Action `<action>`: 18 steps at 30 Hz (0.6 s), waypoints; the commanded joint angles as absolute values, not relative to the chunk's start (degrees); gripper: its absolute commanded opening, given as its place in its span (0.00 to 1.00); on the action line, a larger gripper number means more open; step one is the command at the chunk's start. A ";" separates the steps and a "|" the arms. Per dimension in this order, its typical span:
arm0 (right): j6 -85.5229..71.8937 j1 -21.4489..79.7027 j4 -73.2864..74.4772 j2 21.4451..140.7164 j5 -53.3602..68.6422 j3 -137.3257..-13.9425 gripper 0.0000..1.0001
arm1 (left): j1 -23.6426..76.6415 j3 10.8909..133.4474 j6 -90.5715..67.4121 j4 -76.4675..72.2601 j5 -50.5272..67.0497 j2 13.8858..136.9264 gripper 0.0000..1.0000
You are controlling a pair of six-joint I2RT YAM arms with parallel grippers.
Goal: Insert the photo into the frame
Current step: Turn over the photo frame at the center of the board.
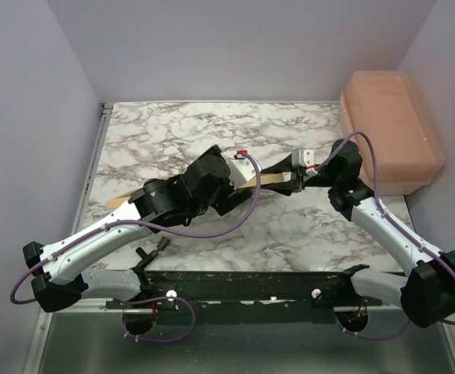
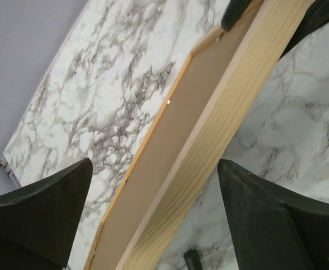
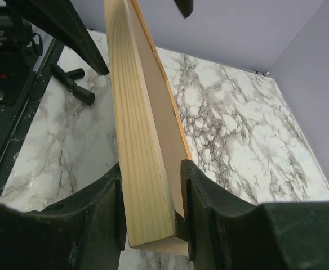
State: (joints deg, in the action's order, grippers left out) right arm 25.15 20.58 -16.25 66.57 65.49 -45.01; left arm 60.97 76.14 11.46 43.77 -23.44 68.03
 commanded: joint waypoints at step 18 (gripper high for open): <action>-10.01 20.49 3.48 67.42 44.89 -67.37 0.00 | 55.35 88.48 -4.30 42.98 -10.82 66.47 0.98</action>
State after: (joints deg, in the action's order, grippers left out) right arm -1.91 20.80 -2.81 66.59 53.36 -61.63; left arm 58.37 89.14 2.35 42.70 -18.50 66.13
